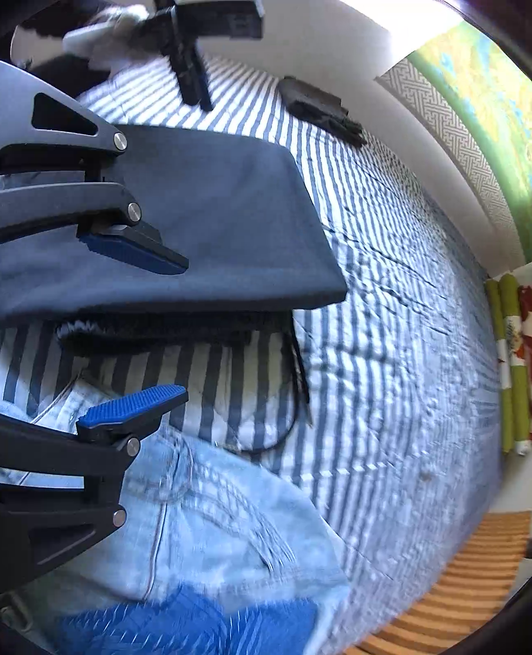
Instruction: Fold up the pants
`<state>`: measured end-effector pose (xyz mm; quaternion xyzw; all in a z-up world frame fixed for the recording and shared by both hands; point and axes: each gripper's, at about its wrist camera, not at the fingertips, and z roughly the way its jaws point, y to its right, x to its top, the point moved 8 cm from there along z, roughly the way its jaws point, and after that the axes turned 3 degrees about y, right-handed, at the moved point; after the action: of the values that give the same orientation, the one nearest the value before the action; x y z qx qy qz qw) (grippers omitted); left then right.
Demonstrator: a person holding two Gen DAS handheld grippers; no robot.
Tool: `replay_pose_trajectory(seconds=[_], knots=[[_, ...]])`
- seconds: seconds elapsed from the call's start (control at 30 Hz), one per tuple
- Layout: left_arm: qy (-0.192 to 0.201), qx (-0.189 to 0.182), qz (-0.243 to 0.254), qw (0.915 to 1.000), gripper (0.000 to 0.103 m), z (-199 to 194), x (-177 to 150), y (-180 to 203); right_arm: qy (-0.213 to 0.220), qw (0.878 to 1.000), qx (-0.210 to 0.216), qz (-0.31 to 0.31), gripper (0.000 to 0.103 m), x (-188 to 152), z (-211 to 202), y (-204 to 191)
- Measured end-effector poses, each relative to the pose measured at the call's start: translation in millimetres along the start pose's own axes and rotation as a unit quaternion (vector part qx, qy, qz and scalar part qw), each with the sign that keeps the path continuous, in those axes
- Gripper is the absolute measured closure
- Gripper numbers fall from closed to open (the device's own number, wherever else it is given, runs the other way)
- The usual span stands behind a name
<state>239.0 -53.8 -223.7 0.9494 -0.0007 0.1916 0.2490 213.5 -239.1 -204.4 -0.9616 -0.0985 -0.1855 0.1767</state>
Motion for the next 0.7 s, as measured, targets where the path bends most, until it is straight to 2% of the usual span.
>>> replay_pose_trajectory(seconds=[0.07,0.2,0.27,0.33,0.37,0.43,0.5,0.57,0.63,0.7], knots=[[-0.007,-0.005,-0.013,0.9999,0.033,11,-2,-1,-0.023,1.0,0.012,0.005,0.05,0,13,0],[-0.016,-0.013,-0.016,0.9997,0.035,27,-2,4,-0.041,0.998,0.04,-0.004,0.05,0,28,-10],[-0.024,-0.022,-0.021,0.9993,0.035,34,-3,5,-0.048,0.998,0.029,-0.018,0.046,-1,36,-14],[-0.024,-0.027,-0.023,0.9991,0.04,39,-3,6,-0.062,0.998,0.004,-0.028,0.03,-4,48,-12],[-0.022,-0.026,-0.019,0.9992,0.043,39,-2,7,-0.072,0.997,0.001,-0.025,0.027,-6,54,-9],[-0.023,-0.028,-0.016,0.9992,0.046,40,-1,7,-0.073,0.997,0.018,-0.014,0.024,-6,57,-6],[-0.022,-0.036,-0.015,0.999,0.047,41,0,8,-0.072,0.997,0.029,-0.016,0.025,-5,56,-6],[-0.02,-0.037,-0.009,0.9991,0.048,43,2,11,-0.066,0.997,0.03,-0.027,0.03,-7,57,-10],[-0.021,-0.036,-0.001,0.9991,0.051,46,3,18,-0.077,0.995,0.055,-0.032,0.061,-8,58,-20],[-0.024,-0.035,0.014,0.999,0.054,50,2,26,-0.081,0.995,0.048,-0.031,0.061,-9,60,-23]])
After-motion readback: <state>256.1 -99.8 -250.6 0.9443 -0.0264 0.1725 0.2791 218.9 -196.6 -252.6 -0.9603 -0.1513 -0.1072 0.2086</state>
